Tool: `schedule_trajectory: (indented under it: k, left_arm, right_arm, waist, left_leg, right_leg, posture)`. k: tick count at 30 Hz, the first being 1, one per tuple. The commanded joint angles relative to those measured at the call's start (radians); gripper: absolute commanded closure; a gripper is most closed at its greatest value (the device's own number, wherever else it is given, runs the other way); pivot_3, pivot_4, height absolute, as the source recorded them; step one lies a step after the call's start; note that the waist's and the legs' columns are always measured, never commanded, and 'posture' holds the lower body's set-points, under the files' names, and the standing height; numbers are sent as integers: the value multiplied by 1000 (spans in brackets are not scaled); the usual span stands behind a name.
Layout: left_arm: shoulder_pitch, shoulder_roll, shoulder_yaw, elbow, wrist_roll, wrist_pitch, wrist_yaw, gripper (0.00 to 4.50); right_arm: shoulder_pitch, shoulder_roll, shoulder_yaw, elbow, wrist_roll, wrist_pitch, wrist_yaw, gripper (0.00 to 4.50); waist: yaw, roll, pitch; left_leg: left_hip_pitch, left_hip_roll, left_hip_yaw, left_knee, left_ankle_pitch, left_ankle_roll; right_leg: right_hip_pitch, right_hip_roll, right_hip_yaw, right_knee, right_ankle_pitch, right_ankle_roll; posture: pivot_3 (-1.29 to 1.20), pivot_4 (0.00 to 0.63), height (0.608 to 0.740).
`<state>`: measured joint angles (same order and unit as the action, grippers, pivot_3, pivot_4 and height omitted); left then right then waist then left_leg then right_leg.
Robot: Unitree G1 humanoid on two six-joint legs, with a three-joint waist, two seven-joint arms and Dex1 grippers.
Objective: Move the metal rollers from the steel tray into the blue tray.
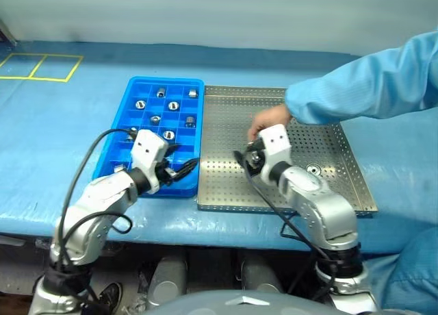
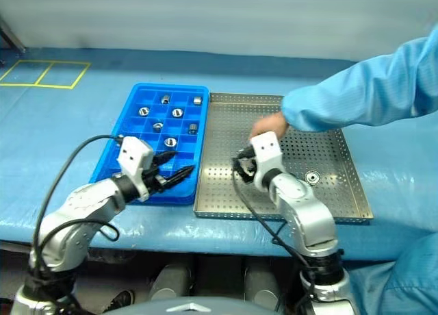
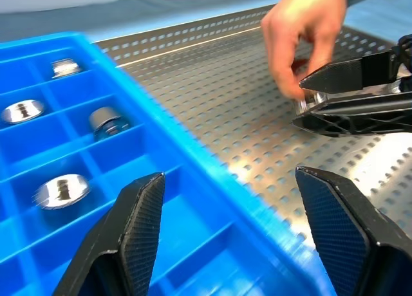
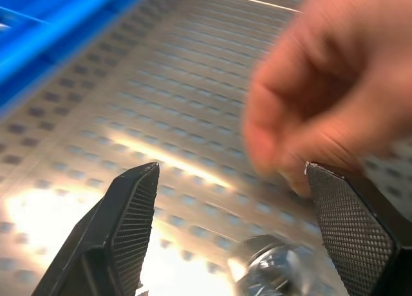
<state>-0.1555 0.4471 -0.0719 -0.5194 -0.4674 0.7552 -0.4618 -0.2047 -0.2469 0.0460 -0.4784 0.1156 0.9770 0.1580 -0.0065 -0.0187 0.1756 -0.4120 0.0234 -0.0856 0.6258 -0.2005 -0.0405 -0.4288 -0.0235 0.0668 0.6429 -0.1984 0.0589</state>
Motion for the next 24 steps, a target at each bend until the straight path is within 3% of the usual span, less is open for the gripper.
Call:
schedule_trajectory:
  k: [1,8,19,24]
  left_arm:
    - [-38,-36,-56,32,27,-38,-10,949]
    - [-49,-56,-85,68,48,-57,-25,949]
    - [-41,-56,-76,57,65,-47,-19,949]
    - [-30,-52,-67,46,69,-43,-12,949]
  right_arm:
    - [29,-35,-63,-35,-71,20,-75,669]
    - [73,-30,-136,-18,-116,24,-140,669]
    - [44,78,-224,174,-78,-29,-165,669]
    - [37,87,-219,173,-84,-55,-174,1926]
  waist:
    - [-14,0,0]
    - [-59,0,0]
    - [-60,0,0]
    - [-56,0,0]
  left_leg:
    - [0,0,0,0,0,0]
    - [1,1,1,0,0,1]
    - [1,0,1,2,0,1]
    - [1,0,1,2,0,1]
  right_leg:
    - [0,0,0,0,0,0]
    - [0,1,2,1,0,1]
    - [1,1,3,1,1,2]
    - [1,1,3,1,1,2]
  posture:
    - [-10,150,740]
    - [-27,150,740]
    - [3,150,740]
    - [16,150,740]
